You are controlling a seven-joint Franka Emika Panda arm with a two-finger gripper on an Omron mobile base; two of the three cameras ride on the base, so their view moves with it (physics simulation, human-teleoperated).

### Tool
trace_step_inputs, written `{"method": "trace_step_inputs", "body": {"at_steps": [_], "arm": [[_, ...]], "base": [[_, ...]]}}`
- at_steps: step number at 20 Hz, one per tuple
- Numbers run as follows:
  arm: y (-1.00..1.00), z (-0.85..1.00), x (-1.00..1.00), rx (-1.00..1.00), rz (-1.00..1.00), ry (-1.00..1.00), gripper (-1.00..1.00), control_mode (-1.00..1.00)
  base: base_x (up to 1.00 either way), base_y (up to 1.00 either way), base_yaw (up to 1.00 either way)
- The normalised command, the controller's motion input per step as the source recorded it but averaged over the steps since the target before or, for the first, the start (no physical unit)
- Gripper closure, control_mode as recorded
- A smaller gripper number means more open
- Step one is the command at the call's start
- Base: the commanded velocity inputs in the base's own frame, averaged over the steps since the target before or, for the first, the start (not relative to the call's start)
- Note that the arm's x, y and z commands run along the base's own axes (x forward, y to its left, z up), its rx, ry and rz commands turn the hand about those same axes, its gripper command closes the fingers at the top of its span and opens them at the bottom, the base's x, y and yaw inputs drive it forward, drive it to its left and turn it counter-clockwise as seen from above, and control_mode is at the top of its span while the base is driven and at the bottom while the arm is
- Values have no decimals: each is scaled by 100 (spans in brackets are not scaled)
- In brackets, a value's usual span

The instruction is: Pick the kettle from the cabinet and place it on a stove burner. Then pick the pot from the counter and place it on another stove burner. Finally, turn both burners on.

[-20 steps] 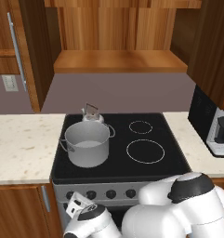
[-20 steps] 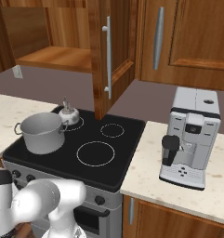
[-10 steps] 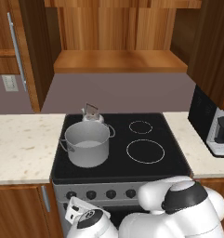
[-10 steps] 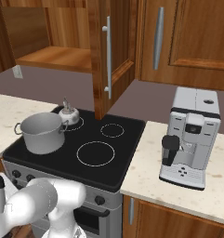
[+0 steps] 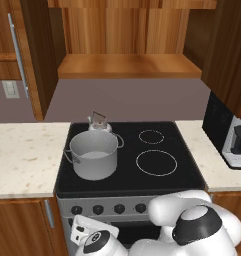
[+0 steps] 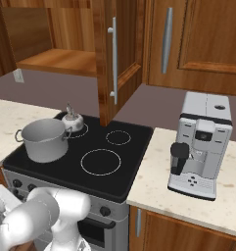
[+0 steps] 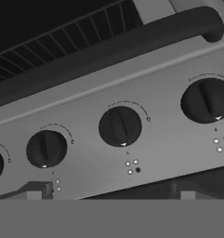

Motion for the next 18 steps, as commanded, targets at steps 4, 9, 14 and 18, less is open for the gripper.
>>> {"method": "trace_step_inputs", "body": {"at_steps": [4,9,14,18], "arm": [[-3,0,6,-1,5,0,-100,-100],[-7,-4,5,-2,3,0,-100,-100],[-11,-4,3,-2,1,0,-100,-100],[-8,0,2,-1,0,0,-100,-100]], "base": [[0,0,0],[0,0,0],[0,0,0],[0,0,0]]}}
